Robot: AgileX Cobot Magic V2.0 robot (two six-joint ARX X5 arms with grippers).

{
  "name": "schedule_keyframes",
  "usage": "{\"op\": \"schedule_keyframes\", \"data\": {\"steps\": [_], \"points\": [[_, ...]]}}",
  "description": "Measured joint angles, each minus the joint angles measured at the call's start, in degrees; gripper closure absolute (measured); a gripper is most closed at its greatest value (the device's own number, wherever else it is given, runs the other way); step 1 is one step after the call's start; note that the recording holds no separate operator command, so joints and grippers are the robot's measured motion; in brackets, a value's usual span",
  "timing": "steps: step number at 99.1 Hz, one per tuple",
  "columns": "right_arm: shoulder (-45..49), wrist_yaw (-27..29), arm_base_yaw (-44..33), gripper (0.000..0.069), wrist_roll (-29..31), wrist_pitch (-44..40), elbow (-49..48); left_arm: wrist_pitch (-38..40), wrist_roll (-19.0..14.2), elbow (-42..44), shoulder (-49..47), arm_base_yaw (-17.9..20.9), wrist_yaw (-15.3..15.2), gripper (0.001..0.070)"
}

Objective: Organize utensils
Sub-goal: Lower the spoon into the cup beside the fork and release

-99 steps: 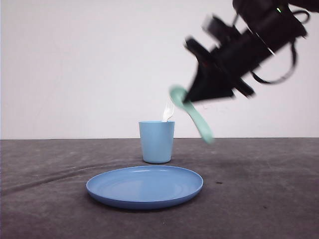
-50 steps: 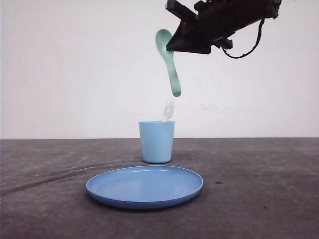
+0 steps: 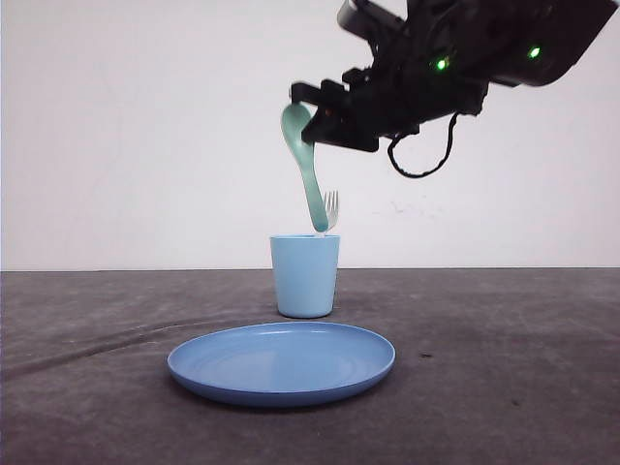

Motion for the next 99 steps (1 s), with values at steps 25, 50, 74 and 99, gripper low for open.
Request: {"op": "schedule_keyframes", "data": {"steps": [25,50,74,99], "points": [[4.7,0.0,0.4,0.0673,-1.2,0.1,2.8,0.0,0.0,0.0,0.0,-0.1,0.0,0.0436],[6.7,0.1,1.6,0.0673,-1.9,-3.2,2.8,0.0,0.0,0.0,0.0,-0.1,0.0,0.0436],[8.4,0.1,2.3,0.0673,-2.6,-5.3,2.9,-0.1,0.0,0.0,0.0,-0.1,0.0,0.0436],[8.5,0.1,2.6,0.0610,-3.0,-6.1,2.9,-0.1,0.0,0.0,0.0,-0.1,0.0,0.0436]]}}
